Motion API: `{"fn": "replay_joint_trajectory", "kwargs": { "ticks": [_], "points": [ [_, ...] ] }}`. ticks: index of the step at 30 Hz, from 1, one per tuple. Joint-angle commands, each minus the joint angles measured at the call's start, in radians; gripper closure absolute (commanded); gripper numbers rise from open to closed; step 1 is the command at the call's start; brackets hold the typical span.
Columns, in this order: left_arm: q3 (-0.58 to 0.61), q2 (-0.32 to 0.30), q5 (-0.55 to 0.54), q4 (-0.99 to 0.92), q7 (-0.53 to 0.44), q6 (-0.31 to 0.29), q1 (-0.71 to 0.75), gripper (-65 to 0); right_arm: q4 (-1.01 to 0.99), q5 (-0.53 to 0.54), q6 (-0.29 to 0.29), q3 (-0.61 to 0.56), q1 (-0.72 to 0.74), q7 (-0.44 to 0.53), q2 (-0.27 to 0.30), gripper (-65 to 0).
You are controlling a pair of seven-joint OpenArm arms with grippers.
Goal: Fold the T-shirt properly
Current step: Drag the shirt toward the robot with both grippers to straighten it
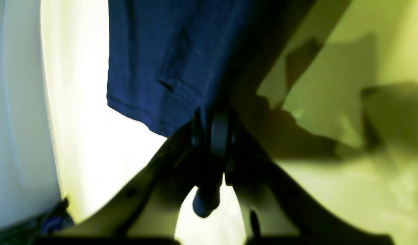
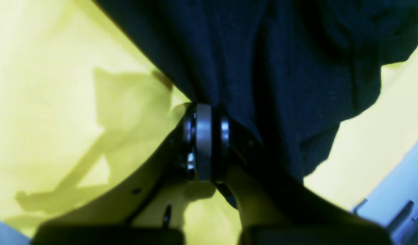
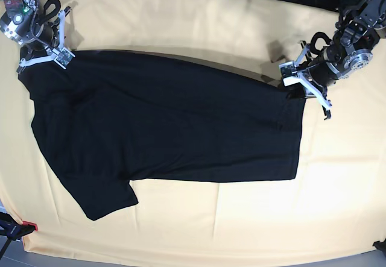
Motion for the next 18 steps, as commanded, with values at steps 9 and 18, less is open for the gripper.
{"fn": "replay_joint_trajectory", "kwargs": {
  "ticks": [9,18],
  "points": [
    [-0.010,-0.171,-0.213,0.063,0.006,-0.330,-0.008,0.0,0.015,0.056,-0.010,0.011,-0.080,-0.134,0.089,0.0],
    [-0.010,-0.236,-0.434,0.089,0.048,-0.432,0.026,0.0,0.095,0.054,-0.011,0.012,-0.257,-0.153,0.088,0.0]
  ]
}}
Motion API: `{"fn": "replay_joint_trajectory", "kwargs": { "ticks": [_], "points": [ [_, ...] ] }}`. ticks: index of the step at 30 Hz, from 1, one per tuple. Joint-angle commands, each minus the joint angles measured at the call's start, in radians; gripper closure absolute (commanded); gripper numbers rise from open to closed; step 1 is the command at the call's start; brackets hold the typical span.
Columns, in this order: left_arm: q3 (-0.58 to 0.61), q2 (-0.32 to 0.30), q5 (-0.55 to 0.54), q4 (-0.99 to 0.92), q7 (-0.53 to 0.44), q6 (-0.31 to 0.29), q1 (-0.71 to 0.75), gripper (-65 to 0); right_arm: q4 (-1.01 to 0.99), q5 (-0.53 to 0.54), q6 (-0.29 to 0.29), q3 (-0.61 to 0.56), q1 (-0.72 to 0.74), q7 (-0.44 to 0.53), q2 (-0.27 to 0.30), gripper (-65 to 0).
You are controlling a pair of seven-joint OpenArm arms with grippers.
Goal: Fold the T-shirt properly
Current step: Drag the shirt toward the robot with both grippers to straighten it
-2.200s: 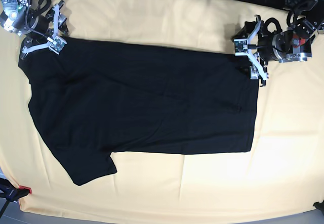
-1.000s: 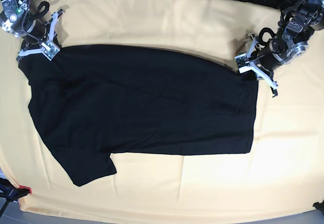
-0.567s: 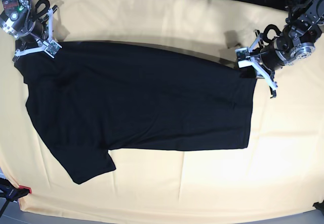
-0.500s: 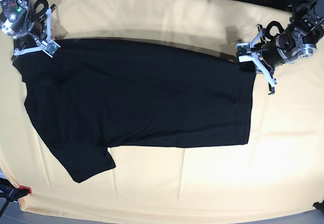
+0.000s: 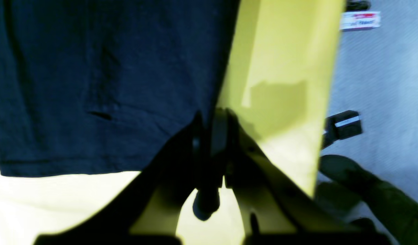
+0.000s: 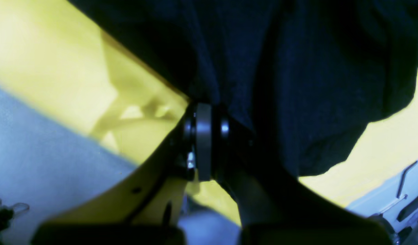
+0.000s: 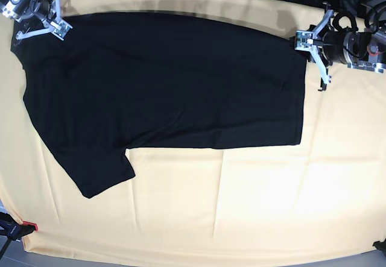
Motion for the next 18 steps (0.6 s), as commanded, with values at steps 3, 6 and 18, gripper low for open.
{"fn": "replay_joint_trajectory", "kwargs": {
  "ticks": [3,6,18],
  "points": [
    [-0.012,-0.036,-0.006,0.035,0.023,-0.003,0.022,0.0,0.039,-0.027,0.000,0.006,-0.071,-0.029,0.014,0.0],
    [-0.012,-0.039,-0.005,0.048,0.028,-0.003,0.052,0.0,0.053,-0.062,-0.018,0.006,-0.114,-0.025,0.014,0.0],
    [-0.012,-0.039,-0.091,0.077,0.158,-0.003,0.079,-27.5,0.112,-0.058,-0.120,0.006,-0.119,-0.031,0.014,-38.6]
  ]
}}
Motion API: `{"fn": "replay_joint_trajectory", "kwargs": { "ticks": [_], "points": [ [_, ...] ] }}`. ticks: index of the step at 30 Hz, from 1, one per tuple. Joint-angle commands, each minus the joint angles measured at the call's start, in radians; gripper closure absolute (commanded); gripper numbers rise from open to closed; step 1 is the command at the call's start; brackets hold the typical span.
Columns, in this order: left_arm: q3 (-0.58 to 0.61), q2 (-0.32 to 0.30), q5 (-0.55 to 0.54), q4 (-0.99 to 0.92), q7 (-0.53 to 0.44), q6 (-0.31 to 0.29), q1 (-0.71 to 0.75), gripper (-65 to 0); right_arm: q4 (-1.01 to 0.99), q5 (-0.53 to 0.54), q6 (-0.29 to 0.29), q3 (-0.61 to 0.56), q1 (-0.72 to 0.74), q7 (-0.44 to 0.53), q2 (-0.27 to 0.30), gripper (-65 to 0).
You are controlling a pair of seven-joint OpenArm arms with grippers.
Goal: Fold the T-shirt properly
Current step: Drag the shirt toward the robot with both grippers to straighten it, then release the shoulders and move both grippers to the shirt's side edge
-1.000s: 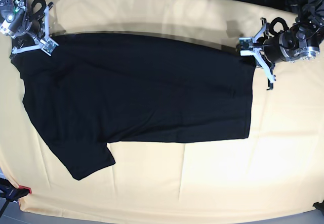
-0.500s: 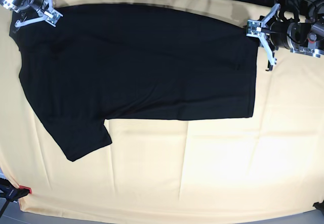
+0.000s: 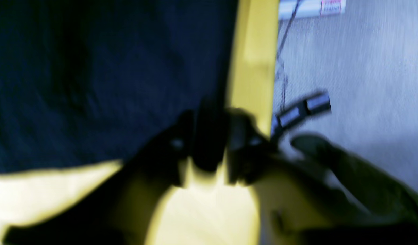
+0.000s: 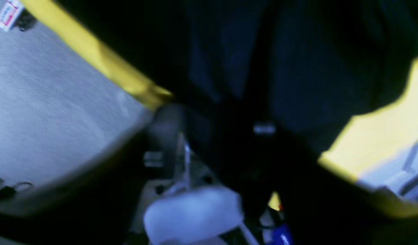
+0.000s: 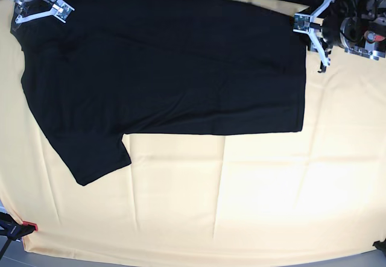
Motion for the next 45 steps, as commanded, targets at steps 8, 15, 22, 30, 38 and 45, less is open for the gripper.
{"fn": "replay_joint_trajectory", "kwargs": {
  "ticks": [8,15,22,30,38,45],
  "points": [
    [-0.013,-0.023,-0.107,0.163,0.174,-0.003,-0.009,-38.8,0.150,-0.140,-0.090,0.008,-0.046,-0.007,0.014,-42.2],
    [-0.056,-0.013,-0.048,0.166,0.174,0.265,-0.046,-38.8,0.150,-0.366,-0.246,0.030,-0.058,0.061,0.014,-41.7],
    [-0.243,0.088,-0.049,0.093,0.150,0.445,-0.059,-38.8,0.150,-0.317,-0.330,0.095,0.052,0.162,0.014,-41.7],
    [-0.569,0.394,-0.196,-0.164,0.117,0.472,-0.062,-38.8,0.051,-0.116,-0.343,0.124,0.285,0.237,0.000,-41.7],
    [-0.758,0.626,-0.465,-0.549,0.102,0.332,-0.153,-38.8,-0.204,0.027,-0.243,0.124,0.513,0.235,0.000,-41.7],
    [-0.736,0.696,-0.658,-0.929,0.230,0.169,-0.352,-38.8,-0.248,0.074,-0.205,0.124,0.598,0.230,0.001,-41.7]
  ]
}}
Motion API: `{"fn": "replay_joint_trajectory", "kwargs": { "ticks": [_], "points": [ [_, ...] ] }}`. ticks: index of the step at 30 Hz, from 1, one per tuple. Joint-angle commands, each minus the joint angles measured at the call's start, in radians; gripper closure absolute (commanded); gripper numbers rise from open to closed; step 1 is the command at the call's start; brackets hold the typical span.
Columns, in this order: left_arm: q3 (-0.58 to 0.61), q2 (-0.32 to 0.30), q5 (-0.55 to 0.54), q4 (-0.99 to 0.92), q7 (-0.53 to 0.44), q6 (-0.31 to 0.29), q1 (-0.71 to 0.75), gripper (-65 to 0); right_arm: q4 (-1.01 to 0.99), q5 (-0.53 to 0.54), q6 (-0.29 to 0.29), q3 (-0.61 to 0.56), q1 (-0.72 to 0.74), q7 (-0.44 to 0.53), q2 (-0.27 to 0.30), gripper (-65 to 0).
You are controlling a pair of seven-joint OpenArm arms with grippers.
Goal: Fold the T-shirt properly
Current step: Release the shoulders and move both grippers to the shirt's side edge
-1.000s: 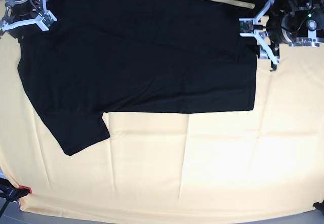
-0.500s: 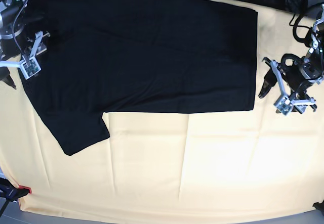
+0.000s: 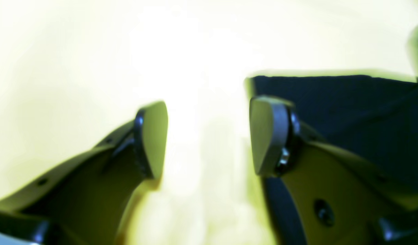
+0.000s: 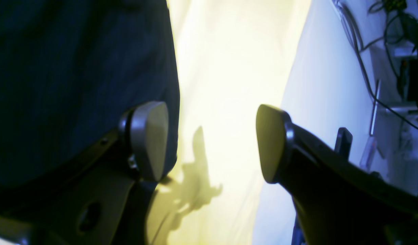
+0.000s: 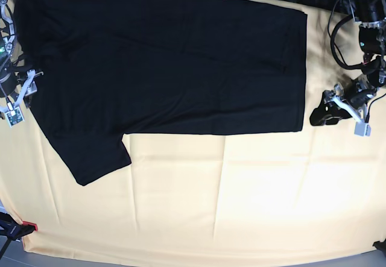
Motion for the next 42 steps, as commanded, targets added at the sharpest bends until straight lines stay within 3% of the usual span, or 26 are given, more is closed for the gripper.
{"fn": "replay_joint_trajectory", "kwargs": {
  "ticks": [1,8,12,16,18,20,21,22,25,31,37,42],
  "points": [
    [0.010,-0.014,-0.024,-0.025,0.004,-0.006,-0.035,-38.8,0.013,-0.011,-0.008,0.012,0.008,0.015,0.023,-41.7],
    [0.189,0.015,-0.039,-0.128,0.058,-0.018,-0.145,-38.8,0.013,-0.011,-0.007,0.012,0.007,0.016,0.022,-41.7],
    [0.283,0.042,-0.067,-0.128,0.142,-0.041,-0.174,-38.8,0.013,-0.011,-0.007,0.012,0.007,0.023,0.022,-41.7],
    [0.314,0.050,-0.106,-0.127,0.153,-0.058,-0.182,-37.6,0.011,-0.010,-0.007,0.012,0.007,0.042,0.022,-41.7],
    [0.312,0.048,-0.105,-0.127,0.149,-0.048,-0.188,-29.5,0.000,0.001,-0.007,0.012,0.008,0.076,0.022,-41.7],
    [0.310,0.047,-0.097,-0.127,0.141,-0.015,-0.196,-12.2,-0.032,0.035,-0.007,0.012,0.012,0.130,0.019,-41.7],
    [0.306,0.047,-0.074,-0.127,0.130,-0.006,-0.201,-2.8,-0.057,0.058,0.007,0.012,0.030,0.142,0.006,-41.7],
    [0.302,0.047,-0.048,-0.127,0.113,0.001,-0.204,0.0,-0.089,0.076,0.032,0.012,0.062,0.140,-0.013,-41.7],
    [0.290,0.047,-0.001,-0.127,0.046,0.040,-0.209,0.0,-0.230,0.147,0.120,0.012,0.181,0.135,-0.070,-41.8],
    [0.291,0.047,0.023,-0.128,0.041,0.041,-0.220,0.0,-0.586,0.354,0.305,0.012,0.472,0.071,-0.149,-41.8],
    [0.291,0.047,0.023,-0.128,0.041,0.040,-0.220,0.0,-0.957,0.503,0.419,0.012,0.711,0.051,-0.161,-41.8],
    [0.291,0.047,0.023,-0.127,0.041,0.026,-0.220,0.0,-1.140,0.648,0.524,0.012,0.792,-0.061,-0.162,-41.8]
  ]
}}
